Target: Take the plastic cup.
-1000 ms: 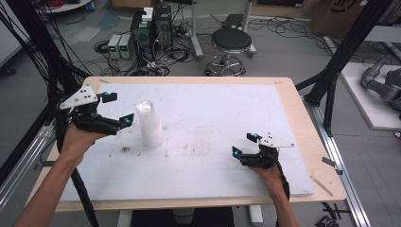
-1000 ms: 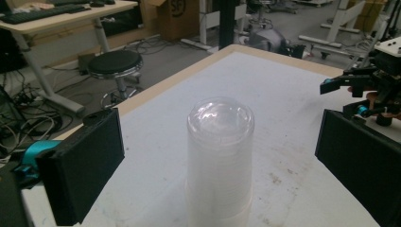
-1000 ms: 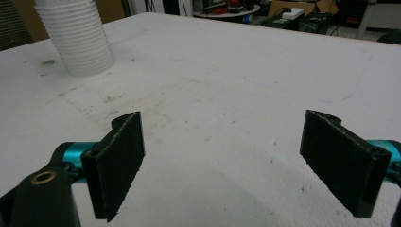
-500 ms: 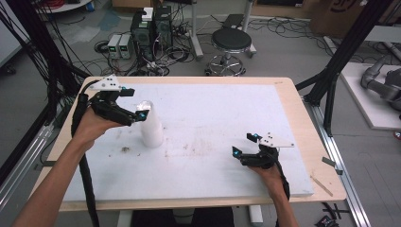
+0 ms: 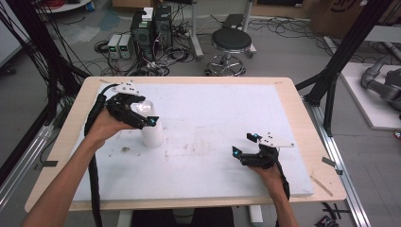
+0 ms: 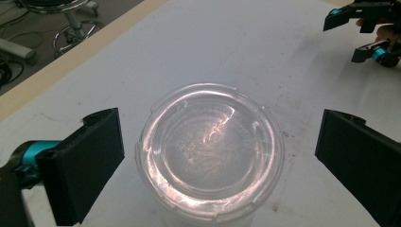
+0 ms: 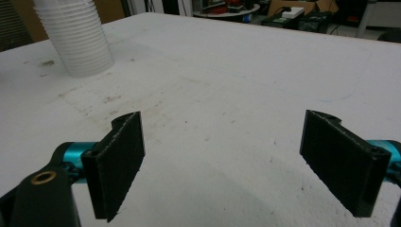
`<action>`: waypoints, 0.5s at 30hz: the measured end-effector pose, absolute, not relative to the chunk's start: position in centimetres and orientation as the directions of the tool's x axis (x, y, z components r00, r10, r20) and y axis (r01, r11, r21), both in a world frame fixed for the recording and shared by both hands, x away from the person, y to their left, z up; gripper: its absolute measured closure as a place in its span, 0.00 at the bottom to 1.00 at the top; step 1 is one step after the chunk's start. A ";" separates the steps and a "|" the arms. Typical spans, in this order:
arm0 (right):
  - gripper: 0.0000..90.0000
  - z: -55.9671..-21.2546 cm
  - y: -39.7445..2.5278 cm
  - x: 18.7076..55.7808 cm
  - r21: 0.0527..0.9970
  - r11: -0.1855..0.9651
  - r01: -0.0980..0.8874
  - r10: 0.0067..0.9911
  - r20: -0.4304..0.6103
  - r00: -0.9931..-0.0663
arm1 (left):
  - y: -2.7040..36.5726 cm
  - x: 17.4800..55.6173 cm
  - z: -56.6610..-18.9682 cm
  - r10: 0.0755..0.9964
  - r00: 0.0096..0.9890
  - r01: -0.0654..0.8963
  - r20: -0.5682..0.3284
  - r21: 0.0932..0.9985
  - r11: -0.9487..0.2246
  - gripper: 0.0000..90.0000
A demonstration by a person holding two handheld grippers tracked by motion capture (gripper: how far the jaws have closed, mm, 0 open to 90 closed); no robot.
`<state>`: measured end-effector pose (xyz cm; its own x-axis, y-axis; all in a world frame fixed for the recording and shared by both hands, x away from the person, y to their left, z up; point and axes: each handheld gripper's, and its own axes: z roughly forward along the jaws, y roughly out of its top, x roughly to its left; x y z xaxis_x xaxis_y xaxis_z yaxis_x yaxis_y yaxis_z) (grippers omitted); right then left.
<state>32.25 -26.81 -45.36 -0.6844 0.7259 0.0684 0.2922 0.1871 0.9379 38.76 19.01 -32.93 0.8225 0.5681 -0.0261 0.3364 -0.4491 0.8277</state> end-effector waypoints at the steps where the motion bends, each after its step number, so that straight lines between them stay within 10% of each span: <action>1: 0.16 -45.4 -26.8 32.3 0.938 0.189 0.291 0.726 0.066 -0.685 | 18.9 38.8 -33.1 0.570 0.821 0.340 -0.030 0.827 -0.447 0.02; 15: 0.16 -45.4 -26.8 32.2 0.938 0.183 0.293 0.727 0.072 -0.683 | 18.2 39.3 -33.8 0.562 0.827 0.354 -0.024 0.798 -0.487 0.17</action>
